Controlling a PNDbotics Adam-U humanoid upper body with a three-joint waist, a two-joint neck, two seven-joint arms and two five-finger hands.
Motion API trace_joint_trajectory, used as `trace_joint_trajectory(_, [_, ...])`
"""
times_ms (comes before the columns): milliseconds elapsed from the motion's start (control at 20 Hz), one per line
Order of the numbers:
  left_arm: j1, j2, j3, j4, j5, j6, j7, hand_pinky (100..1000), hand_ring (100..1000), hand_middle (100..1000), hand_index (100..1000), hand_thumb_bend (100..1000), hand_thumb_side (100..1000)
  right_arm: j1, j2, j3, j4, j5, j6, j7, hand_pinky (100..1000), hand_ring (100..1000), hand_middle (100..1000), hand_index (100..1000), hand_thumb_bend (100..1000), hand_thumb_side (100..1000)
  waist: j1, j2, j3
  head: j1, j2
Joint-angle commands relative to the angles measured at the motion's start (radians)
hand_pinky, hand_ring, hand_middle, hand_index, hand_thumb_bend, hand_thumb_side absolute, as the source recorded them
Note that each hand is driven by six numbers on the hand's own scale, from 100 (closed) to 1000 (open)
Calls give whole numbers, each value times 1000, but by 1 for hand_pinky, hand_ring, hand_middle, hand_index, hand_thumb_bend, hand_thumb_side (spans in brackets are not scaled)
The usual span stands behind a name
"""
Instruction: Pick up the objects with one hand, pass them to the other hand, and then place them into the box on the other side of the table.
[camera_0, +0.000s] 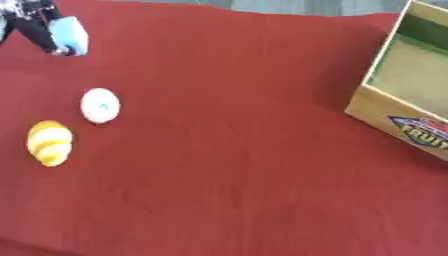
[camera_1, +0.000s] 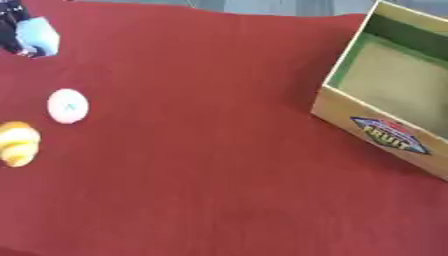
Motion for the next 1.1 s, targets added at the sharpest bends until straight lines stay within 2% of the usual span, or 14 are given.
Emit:
trace_joint_trajectory(50, [7,60,-20,-107,52,-4,27,787,633,574,384,319,100,-11,-30,-2,-25,-19,1,-7,870,860,746,891,316,221,-11,-53,7,-14,7])
trace_joint_trajectory(350, [72,76,-67,-287,176,25,39,781,624,564,391,304,100,-21,-41,5,-52,-47,-4,-13,870,861,748,890,319,193,-18,-82,25,-49,21])
trace_joint_trajectory(600, [131,84,-104,-426,263,55,43,778,613,556,394,283,100,-44,-54,19,-82,-65,-5,-12,872,867,754,890,330,167,-24,-98,35,-69,14])
trace_joint_trajectory(950, [233,35,-132,-575,365,114,133,767,587,540,392,236,100,-132,-61,73,-140,-6,39,32,876,886,781,902,396,161,-28,-114,46,-100,22])
trace_joint_trajectory(1000, [246,22,-133,-592,374,119,154,764,578,535,389,367,100,-149,-61,85,-153,10,46,45,876,888,787,905,519,171,-29,-115,46,-104,26])
trace_joint_trajectory(1050, [259,6,-133,-612,382,121,180,764,577,534,388,218,100,-169,-60,99,-166,29,53,60,876,888,788,905,426,163,-30,-117,47,-108,29])
trace_joint_trajectory(1100, [274,-12,-134,-631,387,122,206,763,571,531,385,208,100,-191,-60,115,-178,49,62,76,875,889,791,907,448,171,-32,-118,47,-111,33])
